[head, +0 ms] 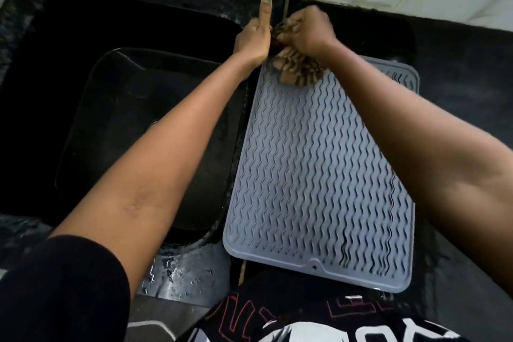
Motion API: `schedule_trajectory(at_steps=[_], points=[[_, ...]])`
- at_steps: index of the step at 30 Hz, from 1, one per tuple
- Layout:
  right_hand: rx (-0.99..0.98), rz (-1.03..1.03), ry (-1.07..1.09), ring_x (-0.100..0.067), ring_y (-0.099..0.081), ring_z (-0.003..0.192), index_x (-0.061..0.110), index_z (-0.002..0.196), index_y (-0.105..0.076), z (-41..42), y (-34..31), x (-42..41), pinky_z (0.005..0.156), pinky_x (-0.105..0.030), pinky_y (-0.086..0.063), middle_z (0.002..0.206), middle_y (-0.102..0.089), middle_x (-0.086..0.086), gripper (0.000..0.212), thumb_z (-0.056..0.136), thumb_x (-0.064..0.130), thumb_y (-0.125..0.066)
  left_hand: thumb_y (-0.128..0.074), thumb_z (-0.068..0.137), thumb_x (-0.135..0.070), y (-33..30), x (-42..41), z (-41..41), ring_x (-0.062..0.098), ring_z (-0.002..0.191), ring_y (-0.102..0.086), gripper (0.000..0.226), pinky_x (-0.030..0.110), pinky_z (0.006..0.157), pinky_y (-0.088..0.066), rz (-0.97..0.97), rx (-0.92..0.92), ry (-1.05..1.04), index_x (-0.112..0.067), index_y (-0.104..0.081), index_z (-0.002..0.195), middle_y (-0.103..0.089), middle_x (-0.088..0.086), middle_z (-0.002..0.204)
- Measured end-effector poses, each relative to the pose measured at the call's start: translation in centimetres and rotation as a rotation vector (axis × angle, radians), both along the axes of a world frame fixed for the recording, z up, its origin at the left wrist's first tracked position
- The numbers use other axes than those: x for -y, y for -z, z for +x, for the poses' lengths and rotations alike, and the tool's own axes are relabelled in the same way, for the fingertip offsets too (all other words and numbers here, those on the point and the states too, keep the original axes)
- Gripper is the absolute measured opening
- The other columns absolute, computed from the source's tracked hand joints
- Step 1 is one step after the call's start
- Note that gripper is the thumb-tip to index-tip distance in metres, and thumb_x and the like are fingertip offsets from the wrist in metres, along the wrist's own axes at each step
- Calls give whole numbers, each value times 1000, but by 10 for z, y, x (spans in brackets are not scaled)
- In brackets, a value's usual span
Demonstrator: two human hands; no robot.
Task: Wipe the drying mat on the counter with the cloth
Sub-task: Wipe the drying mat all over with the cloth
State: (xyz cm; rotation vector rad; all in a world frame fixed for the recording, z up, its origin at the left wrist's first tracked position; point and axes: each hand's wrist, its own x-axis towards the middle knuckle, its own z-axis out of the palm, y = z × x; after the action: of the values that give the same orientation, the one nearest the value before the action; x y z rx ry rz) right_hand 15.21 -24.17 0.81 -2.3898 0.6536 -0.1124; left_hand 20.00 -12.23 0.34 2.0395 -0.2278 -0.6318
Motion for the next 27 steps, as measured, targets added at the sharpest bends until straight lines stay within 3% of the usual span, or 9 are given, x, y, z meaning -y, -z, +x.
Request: schedule_trajectory(at_steps=[4, 6, 9, 12, 15, 19, 21, 24, 27], points=[[150, 191, 219, -11, -64, 93, 17, 99, -68, -19, -18, 12, 84, -25, -51, 94, -68, 4, 24, 80, 32, -69, -44, 100, -37, 1, -1, 4, 23, 111, -60, 38, 27, 90, -44, 152, 193, 173, -7, -62, 115, -65, 10, 120], [153, 131, 126, -11, -63, 94, 20, 104, -67, -41, -14, 1, 81, -23, -48, 94, -66, 6, 25, 82, 32, -66, -61, 91, -19, 4, -1, 7, 21, 109, -62, 23, 25, 89, -46, 193, 272, 259, -8, -66, 110, -67, 9, 116], [-115, -130, -207, -28, -46, 117, 18, 129, -50, -71, 5, -32, 97, -44, -42, 127, -52, -7, 42, 89, 28, -55, -67, 84, -10, 7, 2, 8, 18, 106, -63, 21, 28, 92, -50, 238, 313, 322, -11, -69, 105, -68, 6, 113], [-133, -365, -263, -37, -41, 114, 14, 133, -47, -91, 11, -60, 95, -51, -40, 133, -45, -11, 43, 89, 14, -48, -75, 79, -11, 7, 4, 9, 12, 99, -63, 17, 22, 87, -50, 259, 299, 291, -16, -71, 95, -68, -1, 107], [-54, -231, -330, -30, -49, 109, 12, 118, -60, -120, 8, -83, 94, -43, -44, 125, -52, -8, 31, 87, 14, -53, -81, 74, -16, 4, 7, 8, 4, 85, -56, 27, 18, 79, -46, 269, 305, 271, -29, -57, 68, -63, -8, 94], [-77, -111, -523, -26, -53, 104, 11, 108, -65, -191, -3, -129, 92, -42, -48, 120, -57, -6, 28, 81, 18, -62, -76, 79, -12, 6, 9, 8, 4, 83, -55, 33, 18, 78, -47, 279, 334, 246, -30, -52, 65, -60, -9, 90], [-155, -106, -606, -24, -53, 97, 9, 109, -64, -203, -7, -136, 87, -41, -49, 114, -56, -4, 29, 81, 18, -60, -74, 81, -14, 3, 7, 5, 6, 87, -56, 33, 20, 83, -48, 293, 352, 248, -31, -51, 66, -62, -8, 96], [-169, 148, -565, -4, -54, 83, 24, 102, -64, -178, -25, -114, 77, -26, -53, 99, -52, 9, 20, 86, 23, -53, -74, 81, -15, -9, 9, -4, 12, 103, -61, 19, 25, 92, -49, 333, 375, 299, -27, -61, 77, -65, -3, 113], [-7, 60, -415, -8, -51, 100, 33, 113, -58, -133, -24, -80, 82, -24, -47, 116, -51, 7, 30, 87, 18, -51, -72, 84, -14, -18, 12, -9, 16, 106, -63, 15, 32, 94, -51, 347, 402, 300, -17, -71, 99, -68, 1, 113]])
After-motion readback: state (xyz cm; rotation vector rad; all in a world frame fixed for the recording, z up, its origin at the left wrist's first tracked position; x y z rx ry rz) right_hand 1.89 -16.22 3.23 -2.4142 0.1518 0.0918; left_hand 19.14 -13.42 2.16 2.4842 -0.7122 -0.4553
